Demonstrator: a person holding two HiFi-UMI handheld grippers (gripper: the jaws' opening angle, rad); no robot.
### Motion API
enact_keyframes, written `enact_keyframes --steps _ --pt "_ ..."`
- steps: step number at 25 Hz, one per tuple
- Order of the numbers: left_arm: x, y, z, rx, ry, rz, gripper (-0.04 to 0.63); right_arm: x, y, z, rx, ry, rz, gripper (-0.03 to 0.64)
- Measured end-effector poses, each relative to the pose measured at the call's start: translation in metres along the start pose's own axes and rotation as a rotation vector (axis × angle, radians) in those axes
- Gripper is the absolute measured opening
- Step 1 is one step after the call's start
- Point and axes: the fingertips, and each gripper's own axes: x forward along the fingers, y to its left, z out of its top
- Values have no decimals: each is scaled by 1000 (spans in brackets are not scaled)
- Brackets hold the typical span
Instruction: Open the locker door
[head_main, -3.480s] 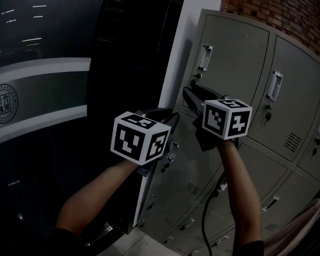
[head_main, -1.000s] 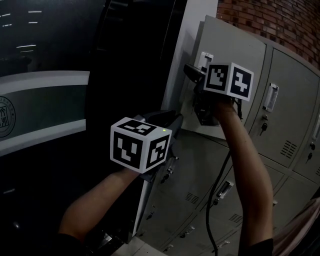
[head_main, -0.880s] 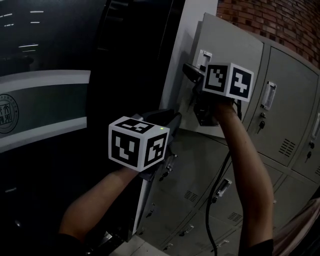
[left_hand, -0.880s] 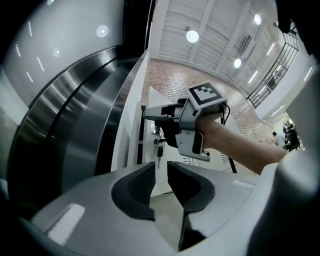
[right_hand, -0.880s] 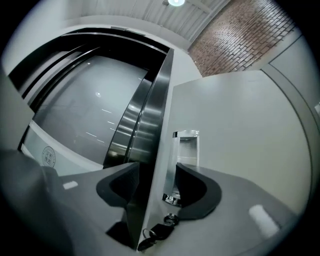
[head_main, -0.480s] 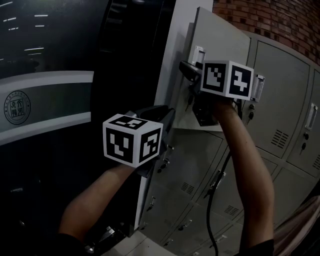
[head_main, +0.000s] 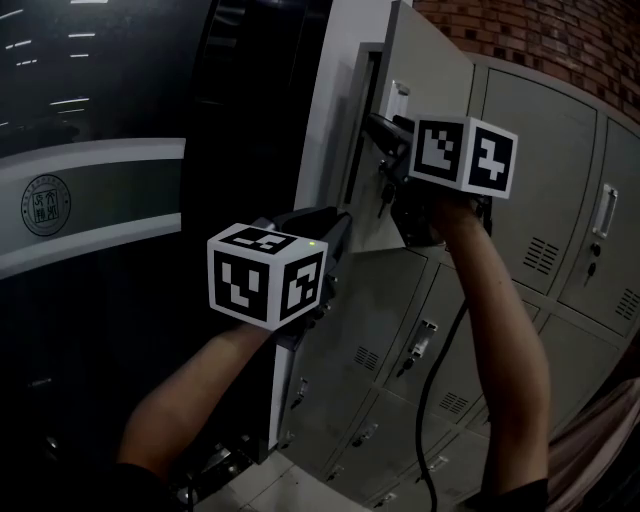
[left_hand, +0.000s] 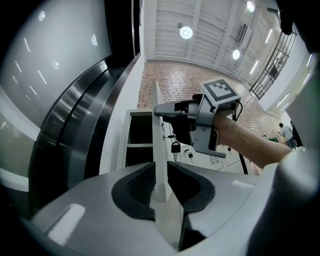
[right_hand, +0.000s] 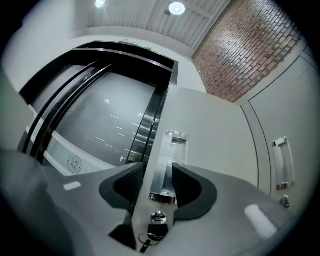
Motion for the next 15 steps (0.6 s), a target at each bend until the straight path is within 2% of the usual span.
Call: enact_keyframes --steps 15 --pt "-42 -60 -9 -14 27 30 72 -87 12 -1 -69 -18 -59 167"
